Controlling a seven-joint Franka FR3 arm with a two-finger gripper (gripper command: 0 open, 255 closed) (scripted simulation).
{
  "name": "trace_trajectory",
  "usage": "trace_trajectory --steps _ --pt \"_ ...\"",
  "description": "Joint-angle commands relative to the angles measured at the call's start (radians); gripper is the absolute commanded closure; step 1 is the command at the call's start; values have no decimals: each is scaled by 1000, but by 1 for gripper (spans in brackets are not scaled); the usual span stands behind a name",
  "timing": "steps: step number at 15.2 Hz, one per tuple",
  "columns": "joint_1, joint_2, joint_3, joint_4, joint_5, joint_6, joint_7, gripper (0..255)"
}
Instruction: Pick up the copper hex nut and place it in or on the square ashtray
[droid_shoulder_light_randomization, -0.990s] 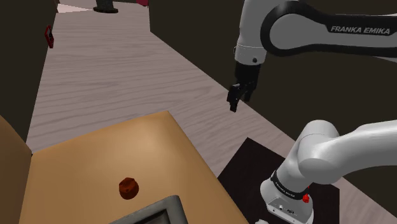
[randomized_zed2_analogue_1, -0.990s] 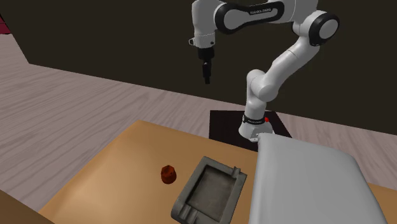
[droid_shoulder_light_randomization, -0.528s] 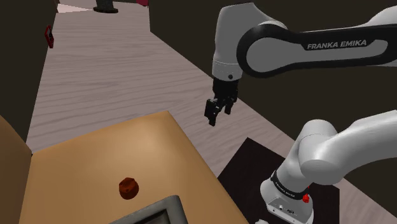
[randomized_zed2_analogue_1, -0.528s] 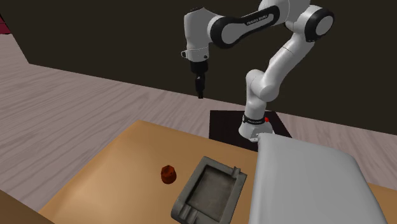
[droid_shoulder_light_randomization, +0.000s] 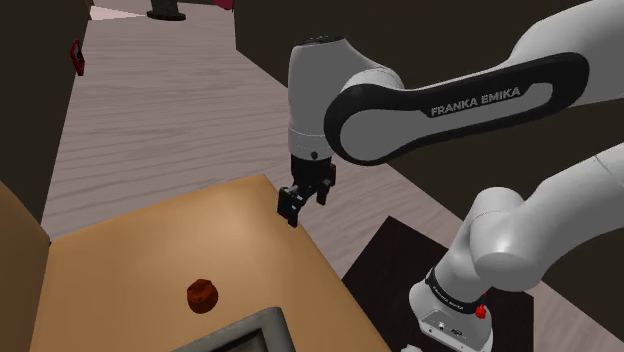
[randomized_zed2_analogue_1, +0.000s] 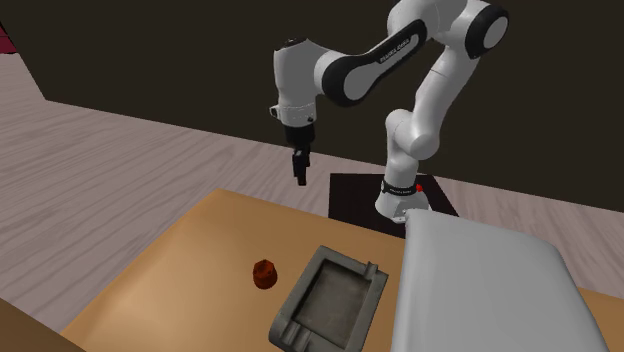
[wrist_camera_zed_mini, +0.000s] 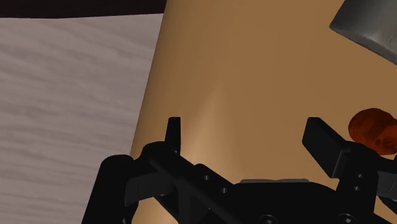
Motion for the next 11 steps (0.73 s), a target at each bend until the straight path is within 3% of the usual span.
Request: trace_trajectory --steps 1,6,11 --pt "3 74 37 41 -8 43 40 0" --pt "12 249 119 137 -61 135 151 0" --pt "35 442 179 264 -168 199 282 0"
